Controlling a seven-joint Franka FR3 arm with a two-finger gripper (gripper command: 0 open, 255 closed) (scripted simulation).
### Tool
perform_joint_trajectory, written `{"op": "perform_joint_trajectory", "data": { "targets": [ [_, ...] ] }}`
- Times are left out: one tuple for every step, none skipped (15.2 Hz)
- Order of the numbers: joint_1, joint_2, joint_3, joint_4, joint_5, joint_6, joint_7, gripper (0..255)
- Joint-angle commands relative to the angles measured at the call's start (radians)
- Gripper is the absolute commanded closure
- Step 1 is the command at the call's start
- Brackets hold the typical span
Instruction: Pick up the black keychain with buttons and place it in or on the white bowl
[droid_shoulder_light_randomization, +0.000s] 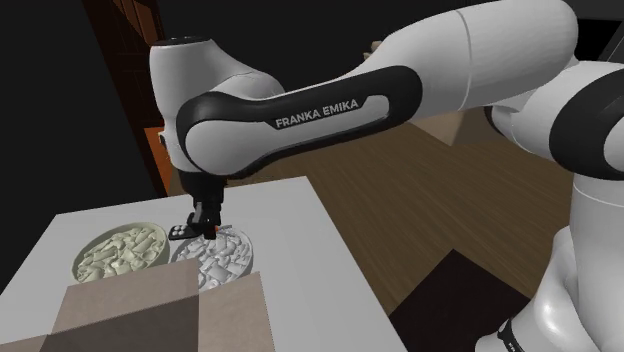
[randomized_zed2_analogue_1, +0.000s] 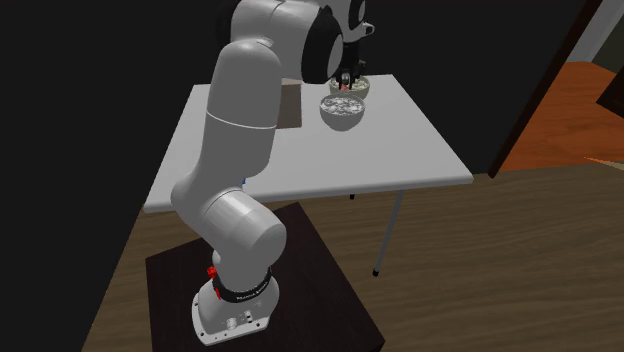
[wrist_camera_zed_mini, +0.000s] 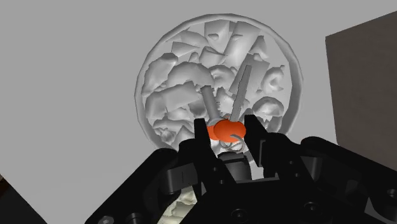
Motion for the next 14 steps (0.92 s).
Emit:
{"op": "perform_joint_trajectory", "data": {
  "targets": [
    [0.0,0.011,-0.002,-0.008,-0.003,0.019,0.001,255],
    [0.0,0.013,-0.003,-0.018,-0.005,0.032,0.002,255],
    [-0.001,0.016,-0.003,-0.028,-0.006,0.044,0.003,255],
    [-0.001,0.019,-0.004,-0.037,-0.007,0.056,0.004,255],
    [-0.001,0.022,-0.005,-0.046,-0.009,0.068,0.005,255],
    [-0.001,0.025,-0.005,-0.055,-0.01,0.08,0.006,255],
    [-0.001,0.028,-0.006,-0.064,-0.011,0.091,0.007,255],
    [-0.001,0.032,-0.007,-0.072,-0.013,0.103,0.008,255],
    [-0.001,0.036,-0.008,-0.08,-0.015,0.115,0.01,255],
    [-0.001,0.04,-0.009,-0.088,-0.016,0.126,0.011,255],
    [-0.001,0.045,-0.01,-0.096,-0.019,0.14,0.012,255],
    [-0.001,0.045,-0.01,-0.097,-0.019,0.14,0.012,255],
    [-0.001,0.045,-0.01,-0.096,-0.019,0.14,0.012,255],
    [-0.001,0.045,-0.01,-0.096,-0.019,0.14,0.012,255]
  ]
}}
